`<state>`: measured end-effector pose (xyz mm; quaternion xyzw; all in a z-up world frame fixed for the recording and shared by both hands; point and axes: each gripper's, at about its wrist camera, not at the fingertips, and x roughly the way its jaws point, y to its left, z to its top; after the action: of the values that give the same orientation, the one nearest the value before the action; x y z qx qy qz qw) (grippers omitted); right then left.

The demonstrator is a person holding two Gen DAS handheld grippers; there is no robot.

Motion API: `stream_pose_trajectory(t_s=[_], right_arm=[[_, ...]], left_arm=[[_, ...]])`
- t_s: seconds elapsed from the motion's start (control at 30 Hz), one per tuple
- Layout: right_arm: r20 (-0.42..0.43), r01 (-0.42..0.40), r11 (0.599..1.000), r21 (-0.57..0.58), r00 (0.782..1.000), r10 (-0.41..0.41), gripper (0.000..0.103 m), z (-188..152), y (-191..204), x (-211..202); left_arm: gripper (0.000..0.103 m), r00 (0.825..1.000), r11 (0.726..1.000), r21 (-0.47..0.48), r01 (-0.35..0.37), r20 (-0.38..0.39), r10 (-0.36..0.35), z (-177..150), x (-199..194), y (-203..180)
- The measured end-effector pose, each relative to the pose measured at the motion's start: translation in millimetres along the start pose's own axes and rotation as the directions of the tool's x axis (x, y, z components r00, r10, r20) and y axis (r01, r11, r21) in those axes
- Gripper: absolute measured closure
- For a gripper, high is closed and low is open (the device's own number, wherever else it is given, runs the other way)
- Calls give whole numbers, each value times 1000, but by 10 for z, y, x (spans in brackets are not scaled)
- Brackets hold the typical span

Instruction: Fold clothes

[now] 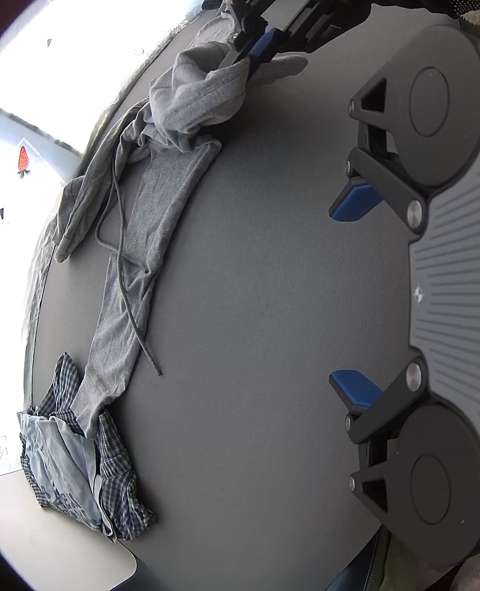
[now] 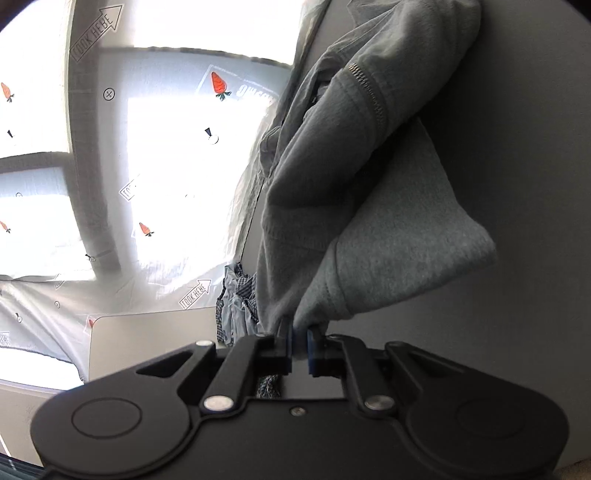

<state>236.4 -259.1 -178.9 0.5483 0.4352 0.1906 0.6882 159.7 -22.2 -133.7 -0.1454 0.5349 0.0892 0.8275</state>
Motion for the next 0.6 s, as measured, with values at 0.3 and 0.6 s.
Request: stream_pose_trajectory(t_s=[0.3, 0.6], right_arm=[[-108, 255, 965, 64, 963, -247, 78, -303, -360, 360], [244, 520, 795, -313, 853, -462, 59, 382, -29, -32]], left_arm=[[15, 1000, 999, -46, -16, -13, 15, -24, 44, 379], [15, 997, 994, 79, 72, -23, -71, -48, 177, -190]])
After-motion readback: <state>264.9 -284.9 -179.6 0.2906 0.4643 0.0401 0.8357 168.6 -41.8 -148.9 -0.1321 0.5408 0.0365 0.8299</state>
